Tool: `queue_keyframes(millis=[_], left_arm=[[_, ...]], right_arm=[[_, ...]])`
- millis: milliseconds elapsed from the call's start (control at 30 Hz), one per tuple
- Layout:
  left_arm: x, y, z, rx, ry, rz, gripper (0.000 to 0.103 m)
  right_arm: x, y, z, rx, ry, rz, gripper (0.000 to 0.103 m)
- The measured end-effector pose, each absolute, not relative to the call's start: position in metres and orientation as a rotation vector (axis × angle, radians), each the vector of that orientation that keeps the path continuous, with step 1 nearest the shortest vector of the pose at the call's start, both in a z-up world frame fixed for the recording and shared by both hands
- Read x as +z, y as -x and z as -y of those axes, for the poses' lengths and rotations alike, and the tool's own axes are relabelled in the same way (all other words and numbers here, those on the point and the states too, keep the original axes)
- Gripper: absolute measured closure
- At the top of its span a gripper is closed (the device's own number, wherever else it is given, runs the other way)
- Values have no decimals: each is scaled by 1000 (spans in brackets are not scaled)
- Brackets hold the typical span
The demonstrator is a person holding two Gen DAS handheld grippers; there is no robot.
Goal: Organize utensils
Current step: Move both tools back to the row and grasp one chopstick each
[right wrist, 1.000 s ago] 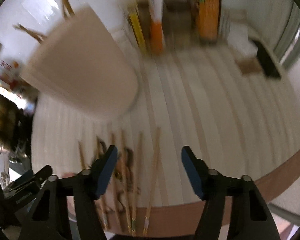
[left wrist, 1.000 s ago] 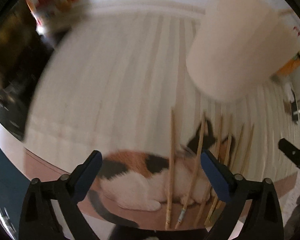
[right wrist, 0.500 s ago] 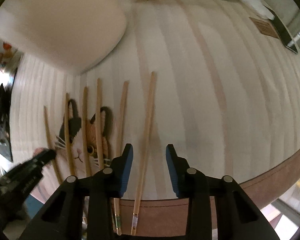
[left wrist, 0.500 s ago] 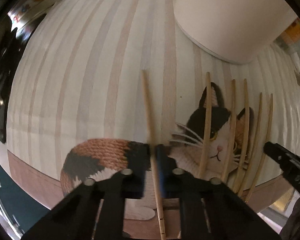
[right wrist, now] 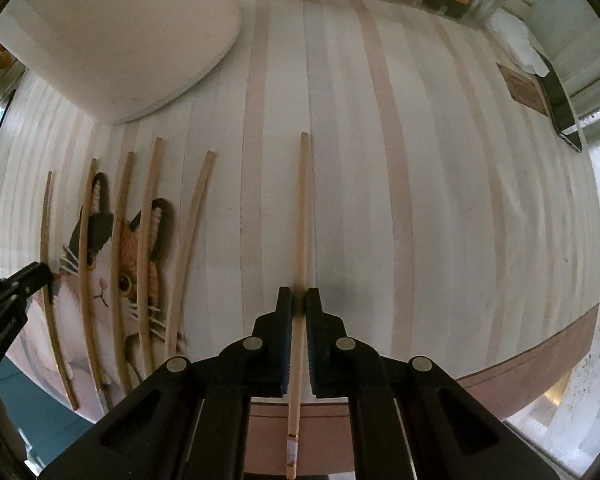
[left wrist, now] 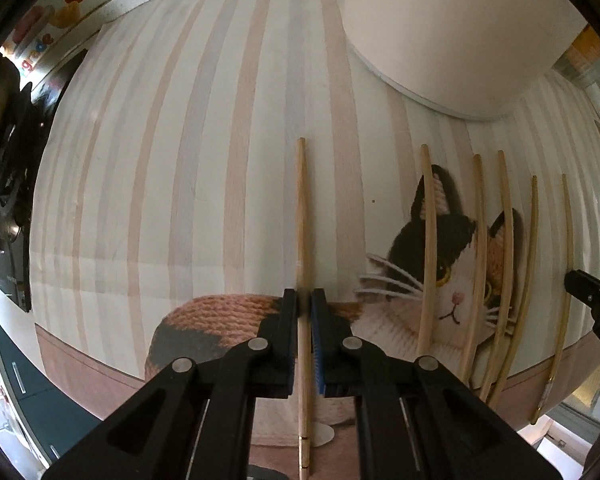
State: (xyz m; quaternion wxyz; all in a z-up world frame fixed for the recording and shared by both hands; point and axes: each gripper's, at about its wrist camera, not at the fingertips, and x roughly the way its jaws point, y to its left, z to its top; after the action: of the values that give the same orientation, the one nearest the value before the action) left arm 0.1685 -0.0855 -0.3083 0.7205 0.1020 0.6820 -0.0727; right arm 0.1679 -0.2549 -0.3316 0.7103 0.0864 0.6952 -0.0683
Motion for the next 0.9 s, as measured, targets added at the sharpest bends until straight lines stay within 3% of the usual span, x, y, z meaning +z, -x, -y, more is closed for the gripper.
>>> queue_keyframes(millis=[433, 900], left_arm=[[-315, -235, 62, -150, -142, -1568, 98], [-314, -257, 65, -90, -108, -1566, 98]], right_arm=[[-350, -213, 268, -67, -135, -1595, 96], [-364, -258, 260, 2, -96, -1659, 96]])
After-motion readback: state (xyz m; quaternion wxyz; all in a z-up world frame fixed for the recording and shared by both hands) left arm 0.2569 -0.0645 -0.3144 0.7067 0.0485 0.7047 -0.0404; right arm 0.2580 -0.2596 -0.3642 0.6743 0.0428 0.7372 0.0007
